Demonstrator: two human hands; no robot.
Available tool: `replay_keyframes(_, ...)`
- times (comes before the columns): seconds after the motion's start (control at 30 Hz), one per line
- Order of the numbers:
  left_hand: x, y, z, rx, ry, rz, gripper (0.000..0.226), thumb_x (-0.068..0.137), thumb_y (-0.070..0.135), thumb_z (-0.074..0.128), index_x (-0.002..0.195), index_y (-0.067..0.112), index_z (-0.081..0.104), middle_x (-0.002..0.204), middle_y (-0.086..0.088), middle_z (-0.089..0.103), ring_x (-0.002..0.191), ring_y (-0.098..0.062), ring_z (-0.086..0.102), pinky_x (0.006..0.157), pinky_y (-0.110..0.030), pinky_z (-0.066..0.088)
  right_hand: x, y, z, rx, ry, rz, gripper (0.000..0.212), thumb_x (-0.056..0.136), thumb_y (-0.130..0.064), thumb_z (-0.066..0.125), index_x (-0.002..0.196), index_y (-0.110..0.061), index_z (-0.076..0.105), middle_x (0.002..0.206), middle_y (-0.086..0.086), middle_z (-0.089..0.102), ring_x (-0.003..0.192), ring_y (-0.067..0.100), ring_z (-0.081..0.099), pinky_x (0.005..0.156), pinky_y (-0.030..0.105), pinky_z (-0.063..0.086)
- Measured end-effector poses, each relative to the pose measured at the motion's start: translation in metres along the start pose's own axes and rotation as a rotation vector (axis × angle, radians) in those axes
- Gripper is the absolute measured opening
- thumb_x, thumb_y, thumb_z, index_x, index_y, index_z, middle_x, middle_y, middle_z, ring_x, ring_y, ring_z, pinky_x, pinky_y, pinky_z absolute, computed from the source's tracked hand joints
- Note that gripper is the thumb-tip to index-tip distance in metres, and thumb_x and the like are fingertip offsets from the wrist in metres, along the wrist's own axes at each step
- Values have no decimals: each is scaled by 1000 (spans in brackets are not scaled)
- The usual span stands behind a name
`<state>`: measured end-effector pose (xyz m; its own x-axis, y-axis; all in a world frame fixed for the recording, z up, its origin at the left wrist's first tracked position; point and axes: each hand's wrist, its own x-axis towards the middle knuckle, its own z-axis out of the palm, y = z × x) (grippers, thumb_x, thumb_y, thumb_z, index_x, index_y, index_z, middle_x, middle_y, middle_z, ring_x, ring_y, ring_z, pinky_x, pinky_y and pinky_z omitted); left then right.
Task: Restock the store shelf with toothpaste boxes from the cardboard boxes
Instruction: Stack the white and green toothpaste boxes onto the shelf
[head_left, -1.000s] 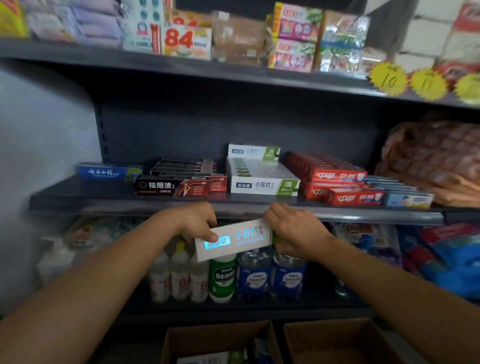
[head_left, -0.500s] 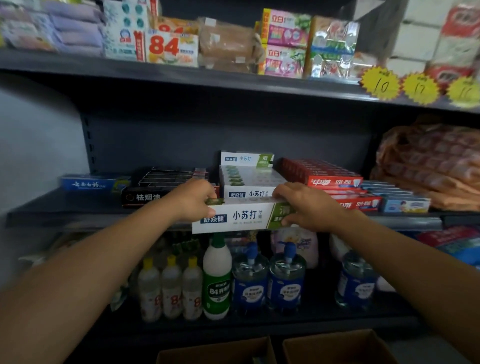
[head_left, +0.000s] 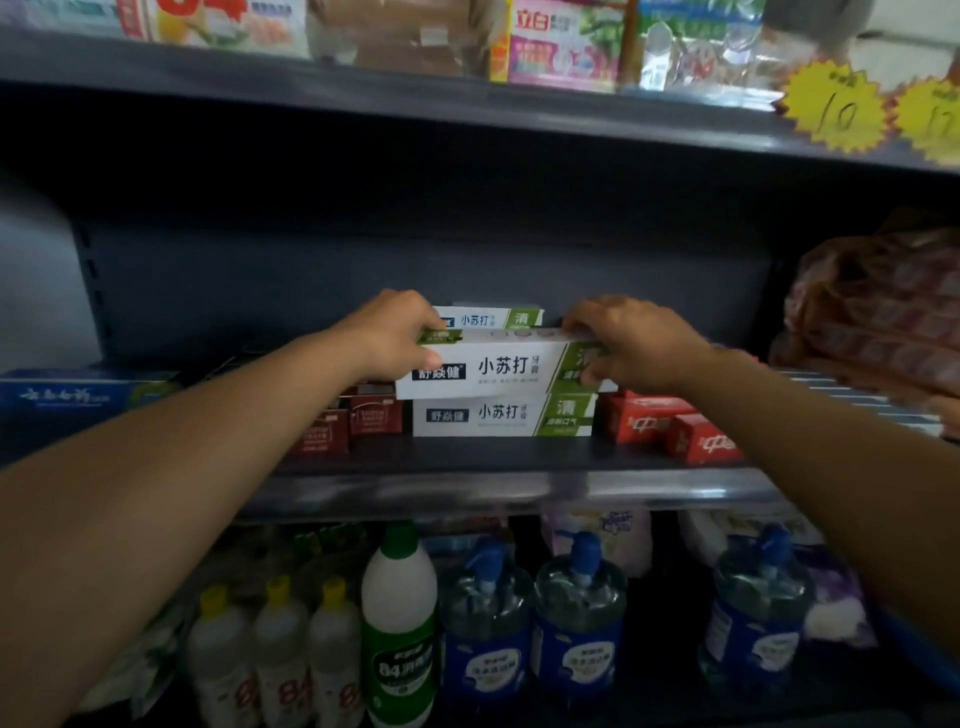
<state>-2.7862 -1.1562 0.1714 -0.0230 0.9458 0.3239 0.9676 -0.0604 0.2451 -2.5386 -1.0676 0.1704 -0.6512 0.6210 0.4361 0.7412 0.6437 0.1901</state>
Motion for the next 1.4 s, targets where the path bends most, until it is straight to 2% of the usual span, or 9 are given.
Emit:
replay_keyframes(0.3,101,-37,40,-20,-51,-66,37,86,14,69,123,14,64,122,-6,64,111,-22,58,99,-39,45,89,45,69,28,-81,-25,52,78,-28,75,122,-22,48,121,1,53,107,23,53,80,35,45)
replay_keyframes(0.47,140,-58,57,-50,-23,-125,40,86,14,69,126,13,62,126,-7,62,113,-22,58,101,-39,45,134,60,97,49,-118,-48,49,79,-27,74,120,-22,48,121,2,52,106,23,53,80,34,45)
replay_keyframes(0.6,163,-73,70,-30,-3,-145,34,86,15,69,120,15,66,121,-6,63,105,-20,61,95,-36,49,160,68,115,39,-158,-67,50,77,-26,74,119,-19,47,120,4,52,108,24,53,79,32,42)
replay_keyframes(0.77,182,-85,73,0,95,-156,30,85,13,69,115,15,70,115,-7,66,103,-22,61,93,-38,50,185,79,131,85,-156,-45,50,81,-21,69,125,-20,47,123,4,53,109,22,54,87,34,47)
replay_keyframes(0.97,205,-91,76,173,140,-191,17,84,14,69,100,10,73,102,-11,65,90,-27,62,79,-35,52,205,84,142,49,-141,-59,52,82,-17,65,131,-21,48,125,5,51,112,27,54,86,34,45)
replay_keyframes(1.2,216,-93,84,266,109,-232,21,87,-2,53,96,5,70,99,-12,65,88,-28,63,75,-36,52,220,88,153,-7,-146,-30,49,82,-14,66,128,-28,53,125,5,57,112,26,55,89,37,48)
replay_keyframes(1.3,218,-95,85,292,82,-239,29,87,-4,47,106,7,66,105,-14,62,94,-31,62,80,-37,52,226,87,156,-1,-145,-22,45,83,-14,66,125,-28,55,123,5,59,111,25,56,90,37,48)
replay_keyframes(1.4,223,-96,83,284,43,-247,25,88,-2,47,103,7,65,106,-14,62,93,-31,62,78,-36,51,229,86,158,2,-126,-20,37,86,-15,63,121,-25,57,120,5,60,108,24,57,90,36,49)
